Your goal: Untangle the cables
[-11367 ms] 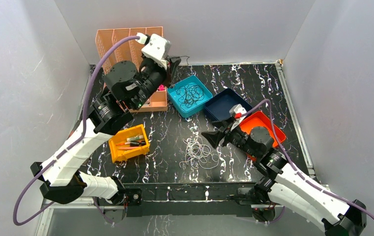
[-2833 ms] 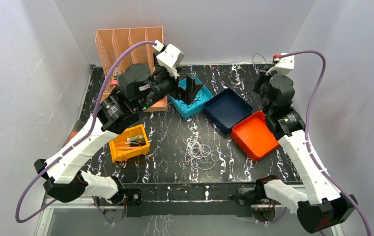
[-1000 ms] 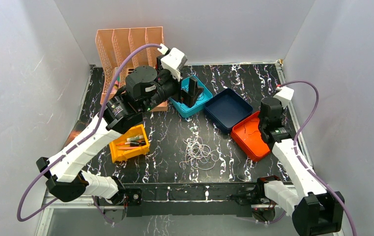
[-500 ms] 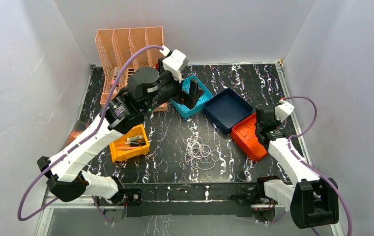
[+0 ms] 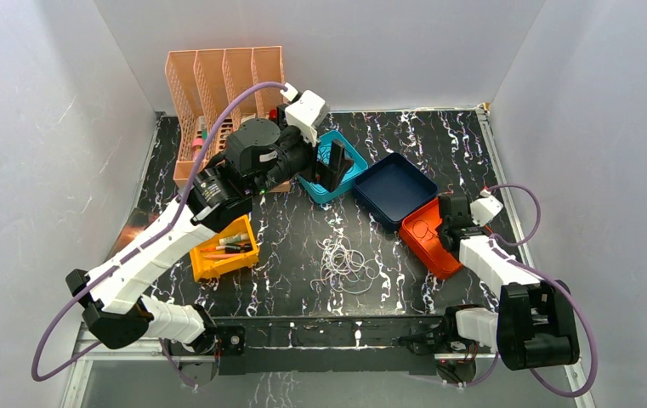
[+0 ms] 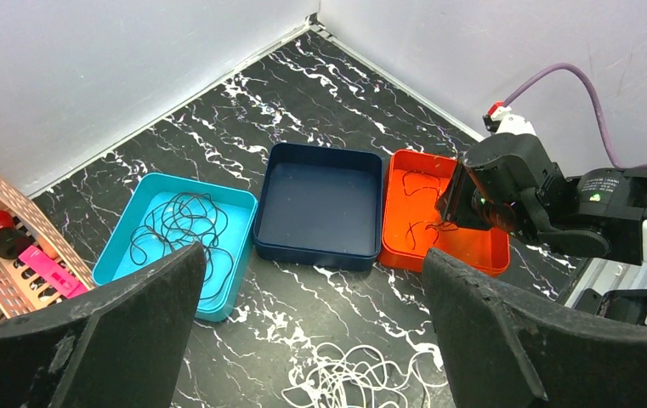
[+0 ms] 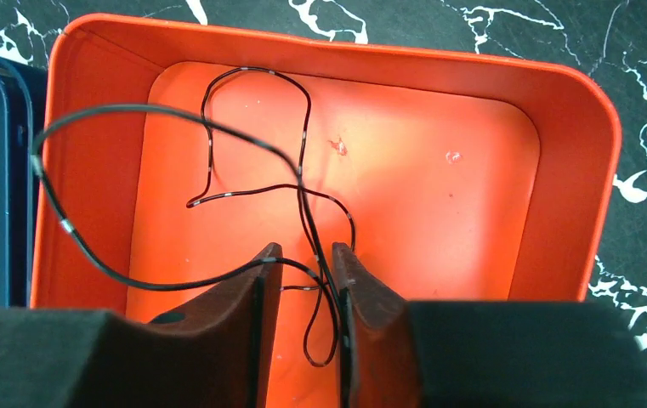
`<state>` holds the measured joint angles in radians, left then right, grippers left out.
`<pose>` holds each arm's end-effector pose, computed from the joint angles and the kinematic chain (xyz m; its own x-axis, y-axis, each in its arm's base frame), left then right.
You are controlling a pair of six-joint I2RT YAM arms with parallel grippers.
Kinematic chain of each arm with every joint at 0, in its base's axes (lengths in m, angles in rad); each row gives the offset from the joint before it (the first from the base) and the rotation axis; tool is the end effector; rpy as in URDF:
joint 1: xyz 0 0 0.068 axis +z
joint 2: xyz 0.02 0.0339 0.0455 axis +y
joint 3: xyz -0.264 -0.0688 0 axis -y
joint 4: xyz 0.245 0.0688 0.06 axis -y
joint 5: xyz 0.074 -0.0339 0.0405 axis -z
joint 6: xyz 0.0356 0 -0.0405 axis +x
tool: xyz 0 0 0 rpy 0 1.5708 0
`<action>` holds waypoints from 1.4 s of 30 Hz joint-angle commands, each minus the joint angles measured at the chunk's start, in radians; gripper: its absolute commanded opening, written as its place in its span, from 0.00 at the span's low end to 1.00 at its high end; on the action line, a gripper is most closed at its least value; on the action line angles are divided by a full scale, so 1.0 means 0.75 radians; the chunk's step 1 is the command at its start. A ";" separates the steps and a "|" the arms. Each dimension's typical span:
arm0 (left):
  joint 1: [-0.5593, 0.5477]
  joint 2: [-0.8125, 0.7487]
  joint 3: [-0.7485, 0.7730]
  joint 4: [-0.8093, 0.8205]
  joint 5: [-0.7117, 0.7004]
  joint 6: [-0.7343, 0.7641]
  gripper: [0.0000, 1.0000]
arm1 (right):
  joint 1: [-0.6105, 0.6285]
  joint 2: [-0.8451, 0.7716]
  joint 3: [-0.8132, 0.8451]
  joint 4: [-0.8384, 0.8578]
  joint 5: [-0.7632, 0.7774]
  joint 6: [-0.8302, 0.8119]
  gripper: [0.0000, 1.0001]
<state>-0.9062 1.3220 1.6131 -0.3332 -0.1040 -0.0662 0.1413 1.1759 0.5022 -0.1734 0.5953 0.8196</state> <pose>0.1767 -0.2195 0.4926 -0.0735 -0.0129 -0.9972 0.7157 0.6957 -0.0617 0.2165 0.0106 0.1737 -0.3229 0.5653 -0.7591 0.7135 0.6723 0.1972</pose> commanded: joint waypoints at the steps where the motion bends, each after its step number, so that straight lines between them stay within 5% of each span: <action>1: 0.002 -0.049 -0.002 0.029 0.005 -0.008 0.98 | -0.017 -0.037 0.012 0.061 0.004 0.017 0.43; 6: 0.003 -0.046 -0.009 0.036 0.004 -0.007 0.98 | -0.017 -0.121 0.062 0.010 0.061 -0.030 0.72; 12: 0.004 -0.039 -0.019 0.039 0.004 -0.002 0.98 | -0.017 -0.239 0.147 -0.048 0.125 -0.102 0.84; 30: 0.004 -0.048 -0.061 0.047 -0.017 -0.004 0.98 | -0.017 -0.409 0.271 -0.068 0.078 -0.295 0.85; 42: 0.004 -0.038 -0.079 0.040 -0.019 -0.025 0.98 | -0.017 -0.373 0.248 -0.004 -0.213 -0.368 0.81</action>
<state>-0.9062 1.3205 1.5570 -0.3153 -0.1120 -0.0727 0.1318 0.8692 0.6548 -0.2287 0.5156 0.5709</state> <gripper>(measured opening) 0.983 0.809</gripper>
